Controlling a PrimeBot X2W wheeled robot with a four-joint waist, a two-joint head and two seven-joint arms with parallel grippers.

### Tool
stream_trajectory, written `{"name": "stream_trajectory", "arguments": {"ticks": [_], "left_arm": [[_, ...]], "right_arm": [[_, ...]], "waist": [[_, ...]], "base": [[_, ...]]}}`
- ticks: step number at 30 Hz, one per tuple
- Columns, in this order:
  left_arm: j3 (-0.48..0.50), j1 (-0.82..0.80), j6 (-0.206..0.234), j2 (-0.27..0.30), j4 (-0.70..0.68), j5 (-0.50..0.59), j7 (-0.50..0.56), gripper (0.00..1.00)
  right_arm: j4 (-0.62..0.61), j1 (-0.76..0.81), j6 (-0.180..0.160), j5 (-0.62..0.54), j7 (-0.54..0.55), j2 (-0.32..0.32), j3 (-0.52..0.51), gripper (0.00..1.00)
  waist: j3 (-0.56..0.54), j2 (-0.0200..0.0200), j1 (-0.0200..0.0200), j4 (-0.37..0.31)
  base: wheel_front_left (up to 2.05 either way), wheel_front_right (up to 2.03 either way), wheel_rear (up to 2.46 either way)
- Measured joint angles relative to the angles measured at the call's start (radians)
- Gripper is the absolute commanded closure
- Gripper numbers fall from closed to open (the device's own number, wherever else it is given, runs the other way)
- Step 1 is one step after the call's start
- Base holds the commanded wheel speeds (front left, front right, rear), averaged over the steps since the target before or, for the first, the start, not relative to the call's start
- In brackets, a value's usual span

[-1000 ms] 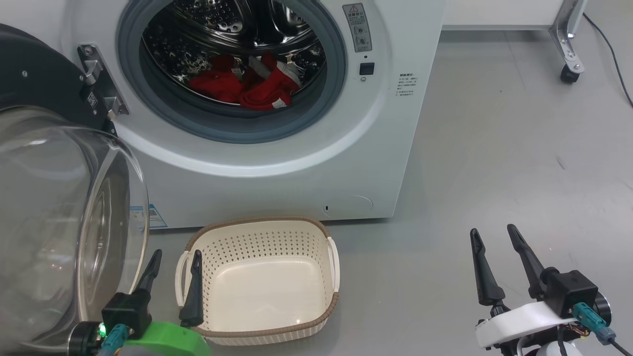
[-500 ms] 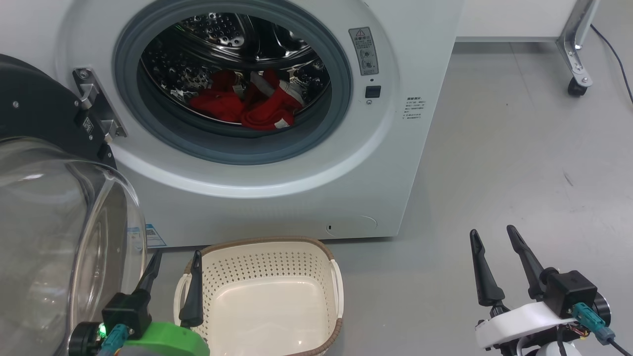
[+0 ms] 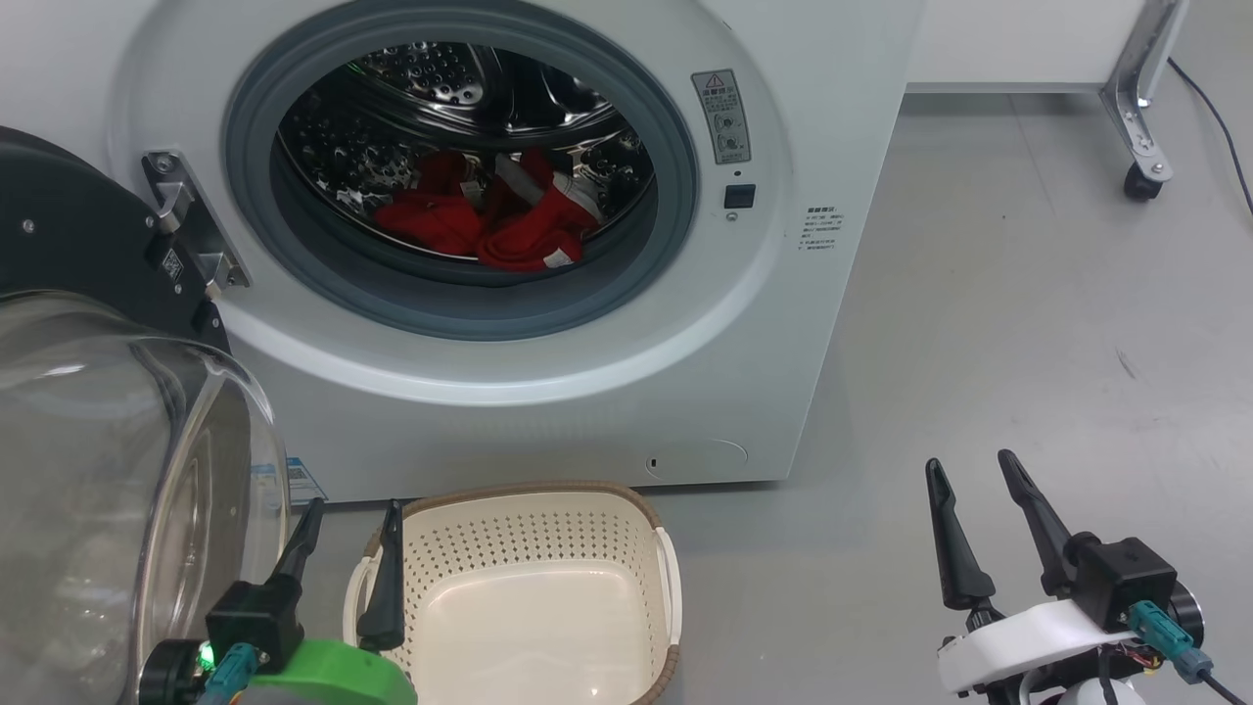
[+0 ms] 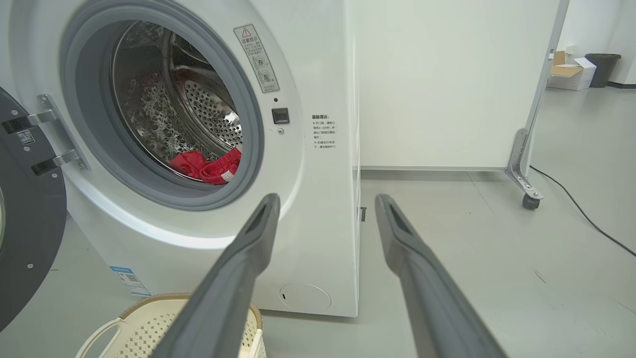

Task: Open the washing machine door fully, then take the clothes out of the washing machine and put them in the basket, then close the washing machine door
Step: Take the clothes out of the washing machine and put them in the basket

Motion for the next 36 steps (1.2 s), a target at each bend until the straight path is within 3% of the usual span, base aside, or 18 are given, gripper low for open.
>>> {"name": "stream_trajectory", "arguments": {"ticks": [17, 36], "left_arm": [[-0.021, -0.016, -0.001, -0.008, 0.001, 0.0, 0.009, 0.0], [-0.035, -0.285, -0.012, -0.024, -0.007, 0.026, 0.044, 0.0]], "right_arm": [[-0.004, -0.005, 0.001, 0.006, 0.0, 0.0, 0.009, 0.0], [-0.063, -0.129, 0.006, 0.003, 0.0, -0.002, 0.07, 0.0]], "waist": [[0.033, 0.0, 0.0, -0.004], [0.219, 0.0, 0.0, -0.037]], "base": [[0.0, 0.0, 0.0], [0.0, 0.0, 0.0]]}}
